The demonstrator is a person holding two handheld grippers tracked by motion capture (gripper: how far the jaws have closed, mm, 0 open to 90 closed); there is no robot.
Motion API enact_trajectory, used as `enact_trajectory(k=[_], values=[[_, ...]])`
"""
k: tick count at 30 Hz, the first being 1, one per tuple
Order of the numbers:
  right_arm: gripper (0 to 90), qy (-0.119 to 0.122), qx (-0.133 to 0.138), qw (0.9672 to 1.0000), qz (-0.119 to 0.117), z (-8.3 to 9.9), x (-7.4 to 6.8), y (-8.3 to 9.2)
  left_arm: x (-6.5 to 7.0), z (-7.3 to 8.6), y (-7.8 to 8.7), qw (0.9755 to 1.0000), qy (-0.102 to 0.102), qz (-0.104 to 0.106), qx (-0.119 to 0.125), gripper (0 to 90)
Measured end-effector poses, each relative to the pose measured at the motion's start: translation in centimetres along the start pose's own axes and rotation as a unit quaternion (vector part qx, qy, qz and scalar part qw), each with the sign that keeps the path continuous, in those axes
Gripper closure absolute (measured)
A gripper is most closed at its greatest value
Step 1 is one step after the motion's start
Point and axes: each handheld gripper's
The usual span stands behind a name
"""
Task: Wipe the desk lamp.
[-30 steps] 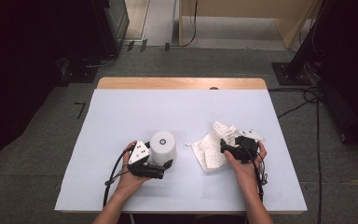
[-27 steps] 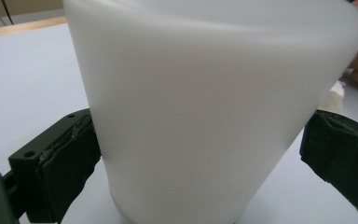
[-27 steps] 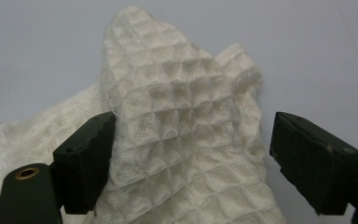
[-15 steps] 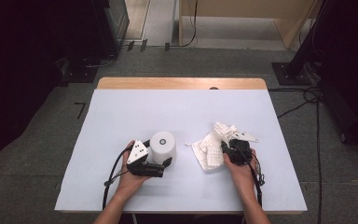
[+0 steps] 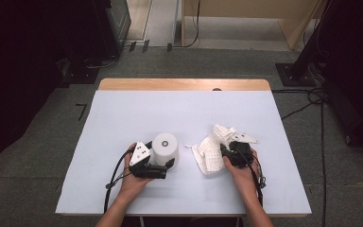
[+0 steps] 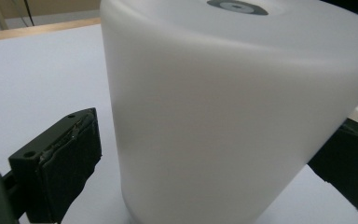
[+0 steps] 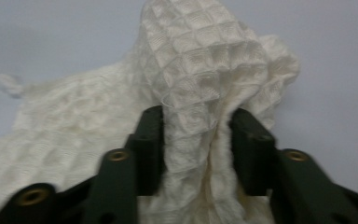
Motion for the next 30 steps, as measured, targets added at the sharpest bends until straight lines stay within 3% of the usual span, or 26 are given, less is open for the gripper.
enact_trajectory(k=[1,2,4,5,7,8,11,13,15,18,21,24,30], values=[[55.0,0.000,0.000,1.0000,0.000,0.0,0.0,0.0,0.0,0.0,0.0,1.0000,0.000,0.000,0.000,0.0],[45.2,-0.010,-0.001,0.9999,0.006,0.0,0.4,0.0,0.0,0.0,0.0,1.0000,0.001,0.001,-0.001,0.0],[31.2,-0.019,0.038,0.9990,0.014,-0.5,0.7,1.4,-0.1,0.0,0.0,1.0000,0.001,0.001,0.000,0.0],[30.0,-0.015,0.048,0.9987,0.012,-0.7,0.5,1.8,-0.1,0.0,0.0,1.0000,0.001,0.001,0.000,0.0],[28.1,-0.001,0.067,0.9977,-0.008,-1.1,-0.3,2.6,0.0,0.0,0.0,1.0000,0.001,0.000,0.000,0.0],[26.0,0.010,0.067,0.9972,-0.030,-1.2,-1.0,2.9,0.0,0.0,0.0,1.0000,0.001,0.000,0.000,0.0],[15.1,0.018,0.042,0.9971,-0.060,-1.0,-2.7,2.3,0.0,0.1,0.1,1.0000,0.003,-0.001,0.003,0.0],[12.2,0.022,0.023,0.9983,-0.049,-0.5,-3.5,1.3,0.0,0.2,0.2,1.0000,0.005,-0.001,0.005,0.0],[11.7,0.026,0.015,0.9994,-0.018,0.0,-4.1,0.5,0.0,0.2,0.2,1.0000,0.005,-0.001,0.006,0.0],[3.3,0.044,0.009,0.9988,-0.018,0.2,-4.6,0.2,0.0,0.2,0.2,0.9999,0.006,-0.002,0.008,0.0],[0.7,0.053,-0.007,0.9983,-0.023,0.5,-5.3,-0.2,0.1,0.2,0.2,0.9999,0.005,-0.004,0.008,0.0],[0.0,0.071,-0.021,0.9970,-0.020,0.9,-5.9,-0.6,0.3,0.2,0.2,0.9999,-0.001,-0.007,0.007,0.0],[0.0,0.125,-0.033,0.9915,0.020,1.4,-6.8,-1.3,0.4,0.2,0.1,0.9999,-0.004,-0.008,0.005,0.0]])
Point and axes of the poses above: each handheld gripper's, and its own axes: y roughly backward along the jaws, z roughly out of its underside, x roughly to its right, and after that the axes turned 2 degrees about -y, right-handed
